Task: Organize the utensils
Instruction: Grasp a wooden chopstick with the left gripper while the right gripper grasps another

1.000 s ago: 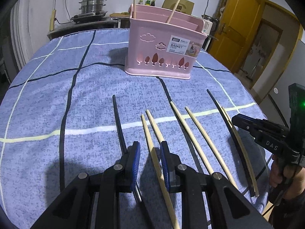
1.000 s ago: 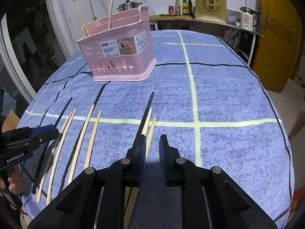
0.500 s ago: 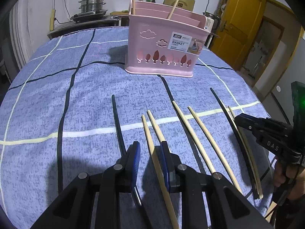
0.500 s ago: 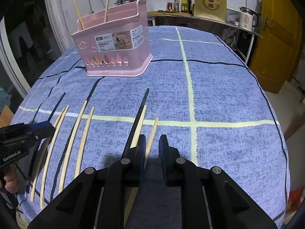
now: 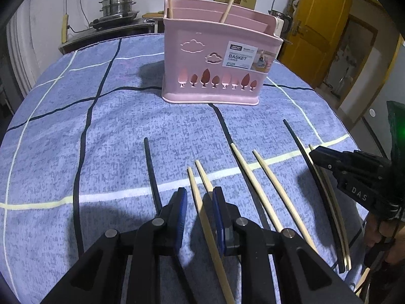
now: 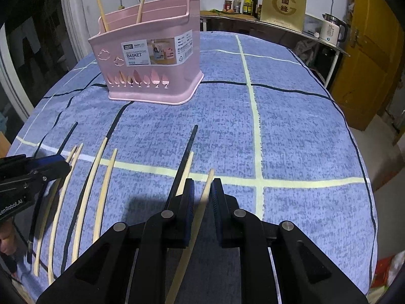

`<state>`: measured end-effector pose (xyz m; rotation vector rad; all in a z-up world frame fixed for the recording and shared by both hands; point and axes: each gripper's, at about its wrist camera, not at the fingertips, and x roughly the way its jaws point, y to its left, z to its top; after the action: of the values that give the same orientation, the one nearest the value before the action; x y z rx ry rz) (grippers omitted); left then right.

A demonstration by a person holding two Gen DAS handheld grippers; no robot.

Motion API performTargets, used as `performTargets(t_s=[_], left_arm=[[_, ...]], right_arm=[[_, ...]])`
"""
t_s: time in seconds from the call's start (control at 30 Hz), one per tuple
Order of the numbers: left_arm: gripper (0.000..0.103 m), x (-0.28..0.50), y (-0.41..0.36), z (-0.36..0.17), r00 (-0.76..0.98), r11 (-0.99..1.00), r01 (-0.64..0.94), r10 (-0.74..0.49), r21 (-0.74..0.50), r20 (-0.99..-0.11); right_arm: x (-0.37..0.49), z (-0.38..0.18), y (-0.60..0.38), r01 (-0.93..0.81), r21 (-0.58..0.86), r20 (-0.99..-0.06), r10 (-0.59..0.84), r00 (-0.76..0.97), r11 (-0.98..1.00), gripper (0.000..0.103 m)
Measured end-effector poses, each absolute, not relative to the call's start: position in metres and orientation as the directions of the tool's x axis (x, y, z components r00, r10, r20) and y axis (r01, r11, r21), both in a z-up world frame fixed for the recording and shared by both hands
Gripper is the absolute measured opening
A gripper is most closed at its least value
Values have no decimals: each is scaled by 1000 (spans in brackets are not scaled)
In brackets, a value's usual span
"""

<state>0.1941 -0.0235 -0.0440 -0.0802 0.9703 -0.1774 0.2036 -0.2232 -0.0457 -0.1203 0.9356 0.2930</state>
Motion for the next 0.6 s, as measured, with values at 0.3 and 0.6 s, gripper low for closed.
performTargets(t_s=[0.3,0.6], left_arm=[[6,194,-30,-41,541,982,137,-187,-134,-820],[0,187,-23,-14,582,977,137,-212,-162,-785]], right_arm=[[206,-43,-227,-302,53,-805,220,551,952,6],[198,-15,-232,-317,91,-758,272,593,944,5]])
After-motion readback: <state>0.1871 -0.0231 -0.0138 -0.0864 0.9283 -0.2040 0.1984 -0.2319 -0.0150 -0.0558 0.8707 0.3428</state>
